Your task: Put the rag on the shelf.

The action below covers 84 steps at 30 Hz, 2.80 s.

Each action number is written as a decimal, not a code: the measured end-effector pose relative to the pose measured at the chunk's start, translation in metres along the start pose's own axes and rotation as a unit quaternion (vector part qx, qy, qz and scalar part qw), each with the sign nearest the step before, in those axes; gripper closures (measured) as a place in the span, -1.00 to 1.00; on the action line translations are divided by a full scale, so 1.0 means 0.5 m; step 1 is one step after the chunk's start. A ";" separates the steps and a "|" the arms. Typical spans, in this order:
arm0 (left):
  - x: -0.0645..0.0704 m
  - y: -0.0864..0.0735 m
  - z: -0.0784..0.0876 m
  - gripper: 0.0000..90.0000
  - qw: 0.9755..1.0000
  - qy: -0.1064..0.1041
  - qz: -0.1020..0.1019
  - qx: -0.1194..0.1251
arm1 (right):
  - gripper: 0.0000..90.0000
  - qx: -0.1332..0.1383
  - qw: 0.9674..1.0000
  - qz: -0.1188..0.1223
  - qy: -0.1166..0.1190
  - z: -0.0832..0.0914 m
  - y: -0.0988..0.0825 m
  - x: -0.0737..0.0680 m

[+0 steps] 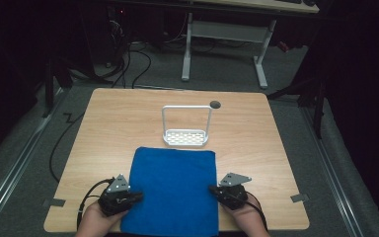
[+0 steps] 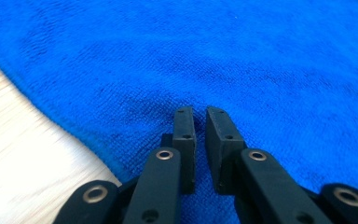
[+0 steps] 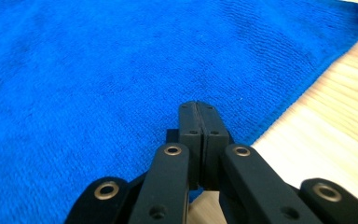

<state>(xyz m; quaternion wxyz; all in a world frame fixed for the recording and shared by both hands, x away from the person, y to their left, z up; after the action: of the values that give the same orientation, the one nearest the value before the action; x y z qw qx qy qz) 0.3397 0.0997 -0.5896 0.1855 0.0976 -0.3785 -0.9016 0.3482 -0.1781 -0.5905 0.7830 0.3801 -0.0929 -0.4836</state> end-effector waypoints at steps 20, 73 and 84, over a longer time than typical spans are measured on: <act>0.054 0.025 -0.024 0.77 0.998 -0.054 -0.016 0.022 | 0.97 0.001 0.999 -0.037 -0.035 0.048 -0.027 0.053; -0.245 0.090 -0.096 0.37 0.979 0.165 0.114 0.032 | 0.24 0.093 0.994 -0.031 -0.044 0.069 0.052 0.064; -0.241 0.098 -0.119 0.64 0.983 0.160 0.092 0.002 | 0.29 0.080 0.988 -0.097 -0.089 0.021 0.111 0.151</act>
<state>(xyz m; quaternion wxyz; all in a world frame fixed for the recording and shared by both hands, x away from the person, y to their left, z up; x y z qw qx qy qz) 0.4813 0.0791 -0.5915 0.3253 0.2060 -0.3533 -0.8526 0.4197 -0.2323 -0.5617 0.6882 0.4036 -0.1634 -0.5803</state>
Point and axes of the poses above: each handheld gripper's, and its own axes: z roughly backward along the jaws, y roughly out of its top, x roughly to its right, the point moved 9 cm from there along -z, roughly forward along the jaws, and after that the axes turned 15 degrees about -z, right-handed, at the moved point
